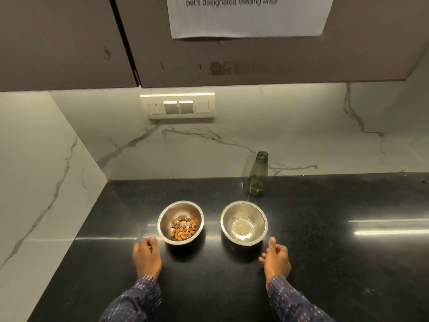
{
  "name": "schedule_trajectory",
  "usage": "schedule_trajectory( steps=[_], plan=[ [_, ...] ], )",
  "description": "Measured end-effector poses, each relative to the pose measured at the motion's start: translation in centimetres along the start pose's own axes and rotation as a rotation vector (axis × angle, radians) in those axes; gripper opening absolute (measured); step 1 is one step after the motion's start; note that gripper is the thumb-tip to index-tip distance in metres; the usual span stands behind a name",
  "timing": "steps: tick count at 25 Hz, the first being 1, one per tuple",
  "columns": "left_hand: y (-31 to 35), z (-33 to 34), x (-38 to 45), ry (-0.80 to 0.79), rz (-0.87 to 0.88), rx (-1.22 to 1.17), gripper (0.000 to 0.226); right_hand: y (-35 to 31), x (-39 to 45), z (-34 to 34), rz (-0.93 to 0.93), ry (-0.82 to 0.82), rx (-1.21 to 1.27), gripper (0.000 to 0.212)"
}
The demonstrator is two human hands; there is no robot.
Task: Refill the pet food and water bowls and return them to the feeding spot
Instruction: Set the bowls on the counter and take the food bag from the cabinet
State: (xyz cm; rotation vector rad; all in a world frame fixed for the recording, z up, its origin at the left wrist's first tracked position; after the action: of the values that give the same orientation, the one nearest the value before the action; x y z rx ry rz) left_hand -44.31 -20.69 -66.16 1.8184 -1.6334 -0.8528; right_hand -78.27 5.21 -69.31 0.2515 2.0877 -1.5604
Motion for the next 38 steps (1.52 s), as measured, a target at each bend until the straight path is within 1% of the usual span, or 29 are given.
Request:
schedule_trajectory(
  steps=[1, 2, 4, 5, 6, 8, 9, 10, 11, 12, 13, 14, 16, 19, 21, 22, 24, 26, 28, 29, 31, 32, 35, 36, 38],
  plan=[
    [2.2, -1.4, -0.2, 0.026, 0.15, 0.028, 0.027, -0.9, -1.0, -0.3, -0.046, 0.011, -0.001, 0.036],
    [5.0, -3.1, -0.4, 0.04, 0.335, 0.054, 0.021, -2.5, -2.3, -0.1, -0.1, 0.003, 0.025, 0.035],
    [12.0, -6.7, -1.5, 0.038, 0.745, 0.145, 0.02, -6.5, -5.3, 0.8, -0.207, -0.041, 0.112, 0.032],
    [15.8, -8.7, -2.4, 0.055, 0.964, 0.208, 0.021, -9.1, -7.1, 1.4, -0.256, -0.074, 0.184, 0.037],
    [19.4, -10.8, -3.3, 0.086, 1.145, 0.251, 0.02, -11.9, -8.9, 2.1, -0.306, -0.121, 0.264, 0.049],
    [26.3, -15.5, -5.5, 0.196, 1.43, 0.26, 0.016, -18.2, -12.9, 3.7, -0.395, -0.237, 0.449, 0.081],
    [29.6, -18.2, -6.9, 0.27, 1.531, 0.237, 0.015, -21.4, -15.2, 4.4, -0.427, -0.3, 0.528, 0.085],
    [32.5, -20.6, -8.1, 0.353, 1.606, 0.21, 0.018, -24.3, -17.7, 4.8, -0.454, -0.363, 0.598, 0.077],
    [35.5, -23.1, -9.3, 0.445, 1.667, 0.188, 0.025, -27.0, -20.2, 5.3, -0.463, -0.416, 0.662, 0.063],
    [38.4, -25.4, -10.1, 0.528, 1.69, 0.17, 0.034, -29.2, -22.0, 5.9, -0.455, -0.449, 0.712, 0.055],
    [41.4, -27.6, -10.8, 0.599, 1.681, 0.153, 0.043, -31.0, -23.4, 6.4, -0.433, -0.475, 0.738, 0.056],
    [44.2, -29.4, -11.3, 0.65, 1.661, 0.151, 0.052, -32.7, -24.7, 6.9, -0.407, -0.51, 0.771, 0.062],
    [49.4, -31.9, -11.9, 0.705, 1.598, 0.191, 0.068, -36.4, -26.3, 7.8, -0.362, -0.602, 0.876, 0.066],
    [55.4, -34.1, -11.0, 0.74, 1.42, 0.287, 0.075, -40.1, -27.3, 7.7, -0.275, -0.682, 1.128, 0.057],
    [57.3, -34.8, -9.6, 0.738, 1.296, 0.297, 0.075, -41.1, -27.3, 7.2, -0.222, -0.665, 1.178, 0.058],
    [57.7, -34.8, -9.4, 0.725, 1.276, 0.292, 0.076, -41.2, -27.2, 6.9, -0.212, -0.65, 1.162, 0.058],
    [57.9, -34.8, -9.7, 0.686, 1.28, 0.243, 0.08, -41.2, -26.8, 6.5, -0.215, -0.638, 1.085, 0.058],
    [57.5, -36.3, -10.2, 0.643, 1.232, 0.062, 0.082, -41.1, -26.9, 6.3, -0.216, -0.614, 1.031, 0.062],
    [56.9, -38.2, -9.9, 0.529, 1.111, -0.148, 0.077, -40.6, -27.2, 5.7, -0.201, -0.59, 1.005, 0.063],
    [56.6, -38.9, -10.3, 0.45, 1.103, -0.197, 0.076, -40.1, -27.7, 5.1, -0.196, -0.574, 0.998, 0.061],
    [55.6, -39.7, -12.5, 0.297, 1.199, -0.26, 0.079, -38.9, -29.1, 3.3, -0.193, -0.549, 0.97, 0.055],
    [54.9, -40.1, -14.0, 0.242, 1.227, -0.296, 0.076, -38.4, -29.7, 2.3, -0.196, -0.548, 0.945, 0.054],
    [53.7, -40.8, -19.5, 0.145, 1.285, -0.383, 0.054, -36.9, -30.3, -0.8, -0.242, -0.512, 0.8, 0.051],
    [53.4, -41.1, -21.6, 0.121, 1.319, -0.421, 0.048, -36.2, -30.4, -2.4, -0.268, -0.47, 0.714, 0.052],
    [52.5, -41.4, -25.7, 0.053, 1.363, -0.478, 0.046, -35.5, -31.6, -7.0, -0.362, -0.291, 0.424, 0.063]
  ],
)
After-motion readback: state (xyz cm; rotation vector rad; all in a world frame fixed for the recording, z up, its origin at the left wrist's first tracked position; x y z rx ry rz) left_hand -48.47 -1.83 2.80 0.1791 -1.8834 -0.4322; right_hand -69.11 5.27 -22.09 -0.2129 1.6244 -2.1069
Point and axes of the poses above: each hand's wrist, its own x-axis towards the middle knuckle, its own z-axis out of the palm, y = z × x, the point moved 7 cm from there along x, towards the middle knuckle, and after that the axes turned 2 degrees about x, right-handed, at the moved point
